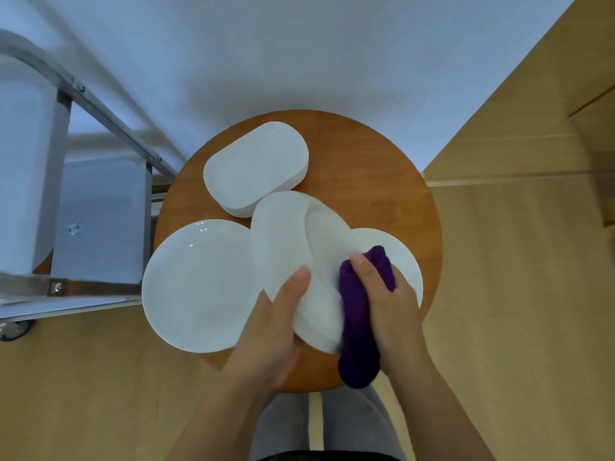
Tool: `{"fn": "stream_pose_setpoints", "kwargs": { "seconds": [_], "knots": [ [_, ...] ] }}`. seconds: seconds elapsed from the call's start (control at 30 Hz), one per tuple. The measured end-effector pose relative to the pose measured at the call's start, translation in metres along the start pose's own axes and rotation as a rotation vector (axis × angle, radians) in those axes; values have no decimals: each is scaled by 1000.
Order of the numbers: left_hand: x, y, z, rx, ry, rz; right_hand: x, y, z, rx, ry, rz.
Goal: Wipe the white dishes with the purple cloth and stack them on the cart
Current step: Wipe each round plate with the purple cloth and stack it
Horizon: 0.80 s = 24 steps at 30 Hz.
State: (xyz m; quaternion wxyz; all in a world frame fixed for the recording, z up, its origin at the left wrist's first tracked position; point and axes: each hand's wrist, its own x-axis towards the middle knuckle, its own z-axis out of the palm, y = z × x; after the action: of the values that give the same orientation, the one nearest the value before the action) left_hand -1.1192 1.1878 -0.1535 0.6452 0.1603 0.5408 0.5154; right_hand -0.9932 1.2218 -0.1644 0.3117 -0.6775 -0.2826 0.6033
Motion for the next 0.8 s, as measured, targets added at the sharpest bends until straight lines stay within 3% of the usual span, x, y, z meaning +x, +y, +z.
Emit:
{"fn": "stream_pose_setpoints", "kwargs": {
  "seconds": [0.2, 0.3, 0.37, 0.47, 0.63, 0.8],
  "knots": [
    [7, -4, 7, 99, 42, -33, -28, 10, 21, -81, -66, -180],
    [11, 7, -14, 195, 83, 44, -21, 1, -2, -108, -208, -222],
    [9, 14, -24, 231, 38, 61, -6, -13, -23, -3, -275, -216],
    [3, 13, -24, 262, -36, 10, 29, -30, -30, 176, -166, -200],
    [-4, 7, -8, 389, -207, 42, 39, -38, 13, 75, -266, -188],
    [2, 9, -7, 378, -142, 59, 18, -26, 16, 23, -430, -253]
  ]
}}
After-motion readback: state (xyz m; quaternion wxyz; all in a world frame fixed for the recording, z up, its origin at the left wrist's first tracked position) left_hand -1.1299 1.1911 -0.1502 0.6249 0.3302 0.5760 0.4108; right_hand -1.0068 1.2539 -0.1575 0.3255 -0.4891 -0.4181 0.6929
